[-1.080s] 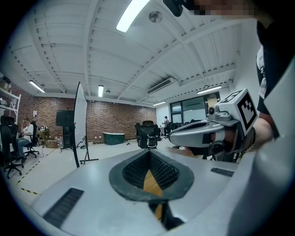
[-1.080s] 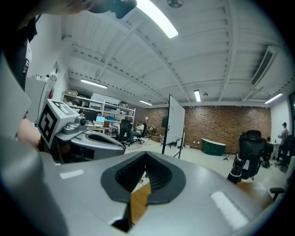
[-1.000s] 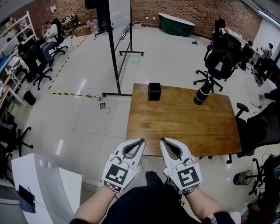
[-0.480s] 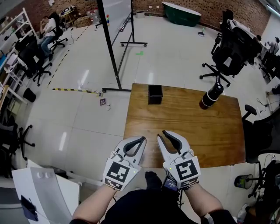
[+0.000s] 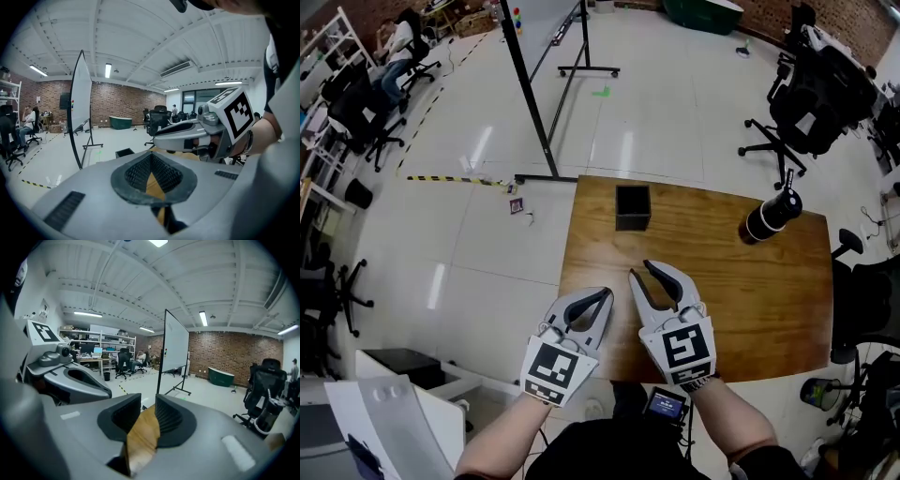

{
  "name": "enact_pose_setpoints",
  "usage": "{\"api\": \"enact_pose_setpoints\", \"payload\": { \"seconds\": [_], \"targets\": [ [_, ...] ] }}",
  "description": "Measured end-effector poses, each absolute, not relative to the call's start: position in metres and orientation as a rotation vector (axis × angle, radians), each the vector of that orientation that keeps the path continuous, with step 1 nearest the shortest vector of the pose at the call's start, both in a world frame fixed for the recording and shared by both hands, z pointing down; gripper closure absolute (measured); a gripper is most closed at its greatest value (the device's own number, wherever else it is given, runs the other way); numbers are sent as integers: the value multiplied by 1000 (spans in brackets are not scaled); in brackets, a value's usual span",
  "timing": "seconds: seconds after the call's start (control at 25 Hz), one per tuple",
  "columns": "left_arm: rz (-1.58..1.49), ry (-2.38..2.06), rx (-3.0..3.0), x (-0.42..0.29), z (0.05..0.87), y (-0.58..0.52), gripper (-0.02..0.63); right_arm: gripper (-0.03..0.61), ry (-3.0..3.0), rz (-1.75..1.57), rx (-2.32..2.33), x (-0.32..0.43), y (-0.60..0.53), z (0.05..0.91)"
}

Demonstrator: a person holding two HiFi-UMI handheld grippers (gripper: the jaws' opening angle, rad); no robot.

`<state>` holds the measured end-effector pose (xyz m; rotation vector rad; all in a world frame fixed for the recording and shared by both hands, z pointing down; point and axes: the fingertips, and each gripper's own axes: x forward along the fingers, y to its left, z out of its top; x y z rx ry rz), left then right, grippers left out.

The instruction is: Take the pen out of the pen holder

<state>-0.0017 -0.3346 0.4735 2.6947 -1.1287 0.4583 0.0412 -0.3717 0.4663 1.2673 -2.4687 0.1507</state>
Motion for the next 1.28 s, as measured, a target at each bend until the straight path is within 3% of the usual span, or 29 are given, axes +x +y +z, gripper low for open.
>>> {"api": "enact_pose_setpoints", "payload": {
  "seconds": [0.6, 1.28],
  "targets": [
    [517, -1140, 2565, 0, 541, -418, 609, 453, -2357, 206, 1203, 34, -498, 563],
    [543, -1137, 2480, -1, 578, -454, 609, 453, -2275, 258, 1130, 24, -551, 624]
  ]
}}
